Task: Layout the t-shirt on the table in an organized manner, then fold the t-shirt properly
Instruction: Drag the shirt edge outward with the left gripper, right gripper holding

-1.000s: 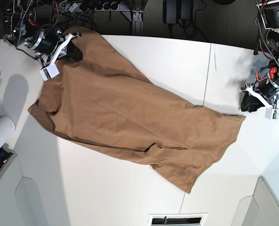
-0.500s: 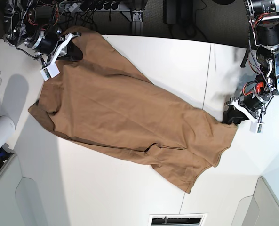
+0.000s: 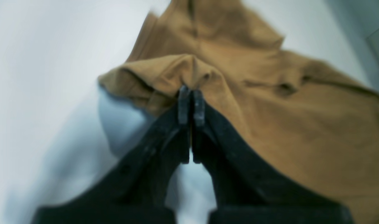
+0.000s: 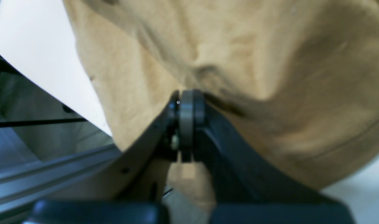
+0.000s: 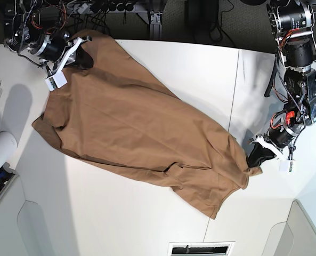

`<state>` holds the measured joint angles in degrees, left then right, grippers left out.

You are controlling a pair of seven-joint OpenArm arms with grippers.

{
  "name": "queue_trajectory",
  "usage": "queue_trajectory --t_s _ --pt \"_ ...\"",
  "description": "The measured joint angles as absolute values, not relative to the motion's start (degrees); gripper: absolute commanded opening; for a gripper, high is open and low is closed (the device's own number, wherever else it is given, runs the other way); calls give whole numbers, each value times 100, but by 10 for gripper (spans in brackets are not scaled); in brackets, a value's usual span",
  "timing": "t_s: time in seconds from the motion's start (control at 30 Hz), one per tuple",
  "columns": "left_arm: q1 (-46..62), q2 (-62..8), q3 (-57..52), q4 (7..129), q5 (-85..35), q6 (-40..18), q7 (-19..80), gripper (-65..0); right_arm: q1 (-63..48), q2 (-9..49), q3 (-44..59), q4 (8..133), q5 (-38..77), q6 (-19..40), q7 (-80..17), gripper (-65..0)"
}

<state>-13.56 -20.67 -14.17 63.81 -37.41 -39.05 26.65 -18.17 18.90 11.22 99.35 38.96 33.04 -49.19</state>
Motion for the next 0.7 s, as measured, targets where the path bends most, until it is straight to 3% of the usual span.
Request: queue_trajectory --t_s 0.33,0.53,0.7 --pt "-1763 -1955 -233 6383 -3555 -3922 2827 -650 -1822 1890 1122 9935 3898 3304 -4917 -650" --pt "-1782 -2357 -473 6694 -3551 -3929 3697 -650 -1822 1890 1122 9935 3898 3304 -4956 -650" --pt "-1525 -2740 -1288 7384 -3715 -3830 3815 -650 -1813 1890 1122 9935 3894 3304 -4790 -650"
